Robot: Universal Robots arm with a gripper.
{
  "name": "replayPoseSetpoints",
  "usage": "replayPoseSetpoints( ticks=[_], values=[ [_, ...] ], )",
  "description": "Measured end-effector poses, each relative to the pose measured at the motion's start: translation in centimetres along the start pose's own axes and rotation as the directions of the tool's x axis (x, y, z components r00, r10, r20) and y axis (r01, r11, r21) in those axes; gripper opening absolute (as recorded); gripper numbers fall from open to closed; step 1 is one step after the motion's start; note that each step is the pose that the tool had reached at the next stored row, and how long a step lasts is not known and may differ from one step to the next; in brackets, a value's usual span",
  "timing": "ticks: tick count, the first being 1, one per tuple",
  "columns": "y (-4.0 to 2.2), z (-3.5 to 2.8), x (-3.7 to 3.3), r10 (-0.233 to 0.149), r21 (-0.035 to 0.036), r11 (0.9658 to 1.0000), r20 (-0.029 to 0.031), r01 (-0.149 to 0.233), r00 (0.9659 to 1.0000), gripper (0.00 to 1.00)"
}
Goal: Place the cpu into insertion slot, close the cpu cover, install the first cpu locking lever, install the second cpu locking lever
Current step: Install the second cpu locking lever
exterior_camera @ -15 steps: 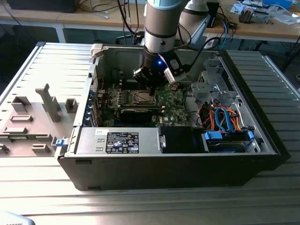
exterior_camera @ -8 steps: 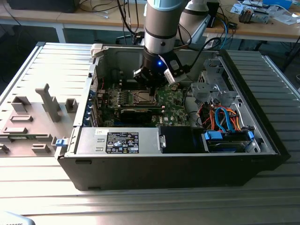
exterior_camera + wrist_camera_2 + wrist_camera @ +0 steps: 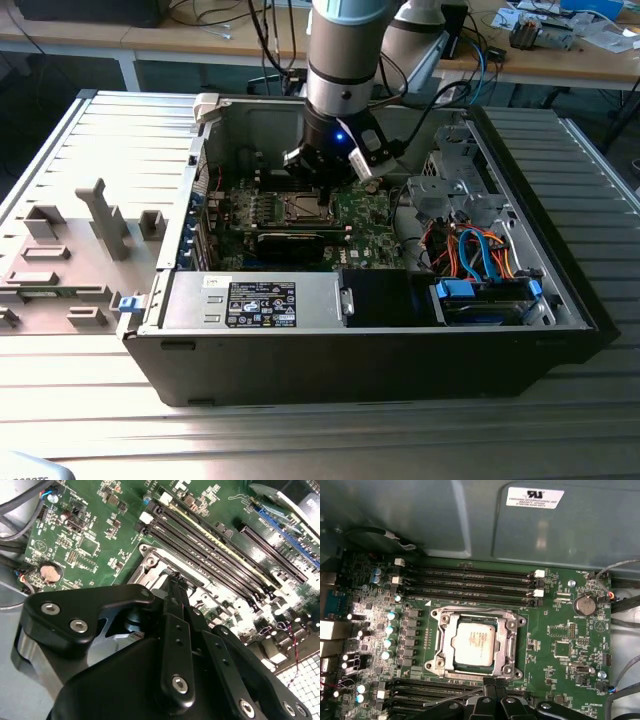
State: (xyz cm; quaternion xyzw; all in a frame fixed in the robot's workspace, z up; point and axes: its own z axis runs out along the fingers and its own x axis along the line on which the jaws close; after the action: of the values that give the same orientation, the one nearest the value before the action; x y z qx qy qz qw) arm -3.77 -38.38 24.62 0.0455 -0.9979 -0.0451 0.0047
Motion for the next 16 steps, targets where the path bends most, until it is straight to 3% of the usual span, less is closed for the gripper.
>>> replayPoseSetpoints(
  ticks=[6,10,12,16],
  values=[
    [-1.11,0.46,0.87,0.000,-0.0028,1.0000,0.0001,0.000,1.0000,0.11],
    [-1.54,0.74,1.84,0.000,-0.0242,0.9997,0.0021,0.000,1.0000,0.11],
    [-1.71,0.84,2.28,-0.001,-0.0292,0.9996,0.0025,0.001,1.0000,0.11],
    [-1.76,1.30,2.85,-0.001,-0.0302,0.9995,0.0027,0.001,1.0000,0.11]
  ],
)
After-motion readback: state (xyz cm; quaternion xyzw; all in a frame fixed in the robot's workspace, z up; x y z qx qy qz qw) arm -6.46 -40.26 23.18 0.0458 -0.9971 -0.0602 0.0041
